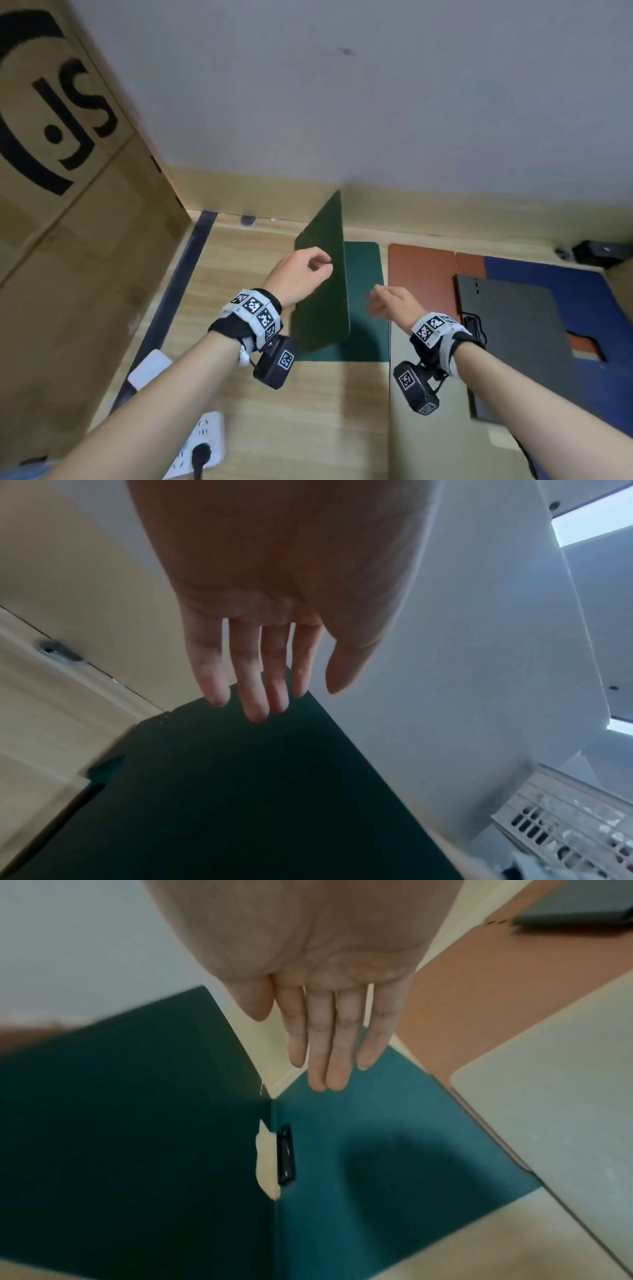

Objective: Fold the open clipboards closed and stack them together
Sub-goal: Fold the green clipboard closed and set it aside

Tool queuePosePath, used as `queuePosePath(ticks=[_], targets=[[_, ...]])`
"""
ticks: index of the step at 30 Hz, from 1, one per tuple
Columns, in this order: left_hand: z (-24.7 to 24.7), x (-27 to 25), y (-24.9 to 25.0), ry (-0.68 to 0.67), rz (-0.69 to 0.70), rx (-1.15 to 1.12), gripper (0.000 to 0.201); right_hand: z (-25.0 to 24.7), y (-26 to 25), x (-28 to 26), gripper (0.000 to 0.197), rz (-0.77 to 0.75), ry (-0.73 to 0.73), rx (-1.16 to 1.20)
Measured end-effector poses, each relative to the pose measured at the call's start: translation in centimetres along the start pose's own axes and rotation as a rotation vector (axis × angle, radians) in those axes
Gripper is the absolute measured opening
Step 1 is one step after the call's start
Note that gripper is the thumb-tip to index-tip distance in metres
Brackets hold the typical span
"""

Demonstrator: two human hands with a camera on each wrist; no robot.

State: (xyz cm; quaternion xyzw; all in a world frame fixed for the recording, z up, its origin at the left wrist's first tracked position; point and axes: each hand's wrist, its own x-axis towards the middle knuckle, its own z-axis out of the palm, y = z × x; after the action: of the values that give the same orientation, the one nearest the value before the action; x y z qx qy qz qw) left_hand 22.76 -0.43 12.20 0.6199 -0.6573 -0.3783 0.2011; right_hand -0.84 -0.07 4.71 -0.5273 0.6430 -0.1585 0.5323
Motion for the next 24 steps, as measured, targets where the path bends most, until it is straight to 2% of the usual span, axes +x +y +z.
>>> queuePosePath(ticks=[3,5,8,11,15,18,21,23,24], targets=[[2.2,1.7,-0.7,-0.057,-0.052,0.025,0.027,-1.6,0.9,-0.4,0.045,0.082,0.088,0.177],[3.5,2.2,-2.1,-0.091,-0.114,0.061,0.026,-1.7,2.3,0.2,0.047,0.155,0.135,0.166],[5.2,2.2,-5.5,-0.128,-0.223,0.108,0.027,-0.5,4.6,0.9,0.049,0.215,0.165,0.049],[6.5,1.4,-9.3,-0.126,-0.350,0.122,0.032,1.3,6.8,2.0,0.046,0.241,0.118,-0.065],[7.7,-0.1,-13.4,-0.122,-0.461,0.114,0.041,3.5,7.8,3.0,0.035,0.268,0.142,-0.255],[8.1,-0.6,-14.8,-0.045,-0.514,0.003,0.047,4.9,6.7,3.1,0.036,0.286,0.145,-0.287],[8.0,0.1,-16.0,-0.004,-0.669,-0.189,0.053,5.7,5.8,3.5,0.041,0.319,0.146,-0.269],[7.7,0.6,-16.6,0.014,-0.743,-0.396,0.046,5.9,5.4,3.8,0.045,0.338,0.144,-0.262],[7.7,0.8,-16.9,0.028,-0.749,-0.470,0.035,5.9,5.1,3.8,0.047,0.351,0.136,-0.246]])
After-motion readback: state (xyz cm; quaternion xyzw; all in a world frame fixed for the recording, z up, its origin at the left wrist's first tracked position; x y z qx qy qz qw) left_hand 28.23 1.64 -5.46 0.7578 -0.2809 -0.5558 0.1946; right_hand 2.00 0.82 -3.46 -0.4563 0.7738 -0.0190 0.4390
